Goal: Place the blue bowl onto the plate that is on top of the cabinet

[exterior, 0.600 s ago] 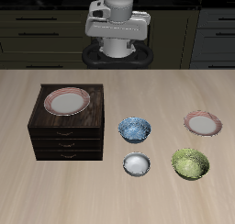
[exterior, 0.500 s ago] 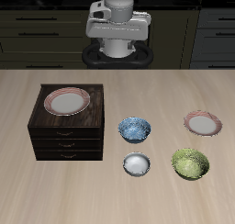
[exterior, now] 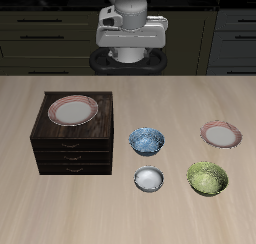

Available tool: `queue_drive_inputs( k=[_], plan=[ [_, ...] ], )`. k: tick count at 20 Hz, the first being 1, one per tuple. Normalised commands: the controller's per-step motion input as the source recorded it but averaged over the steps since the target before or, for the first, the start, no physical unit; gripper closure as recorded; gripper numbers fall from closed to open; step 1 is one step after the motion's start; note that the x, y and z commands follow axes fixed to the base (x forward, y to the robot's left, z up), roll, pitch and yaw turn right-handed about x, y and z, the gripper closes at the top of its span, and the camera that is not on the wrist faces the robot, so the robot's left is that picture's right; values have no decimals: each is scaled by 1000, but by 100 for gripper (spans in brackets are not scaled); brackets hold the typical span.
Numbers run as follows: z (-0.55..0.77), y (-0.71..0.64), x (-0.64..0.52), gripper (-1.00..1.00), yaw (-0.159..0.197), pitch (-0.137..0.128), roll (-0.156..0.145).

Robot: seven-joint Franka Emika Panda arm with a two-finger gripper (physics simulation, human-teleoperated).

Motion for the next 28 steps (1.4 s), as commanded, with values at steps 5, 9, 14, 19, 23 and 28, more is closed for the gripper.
queue_drive_inputs(
  k=[5,9,14,19,23,28],
  plan=[
    [44,49,260,-100,-10,6,5],
    [9,78,353,-100,-15,22,8],
    [30,82,343,-100,-22,8,-1],
    [7,56,292,-100,-26,18,3],
    [-50,147,310,-100,-23,19,24],
    [-31,166,194,-100,-12,8,16]
  ],
)
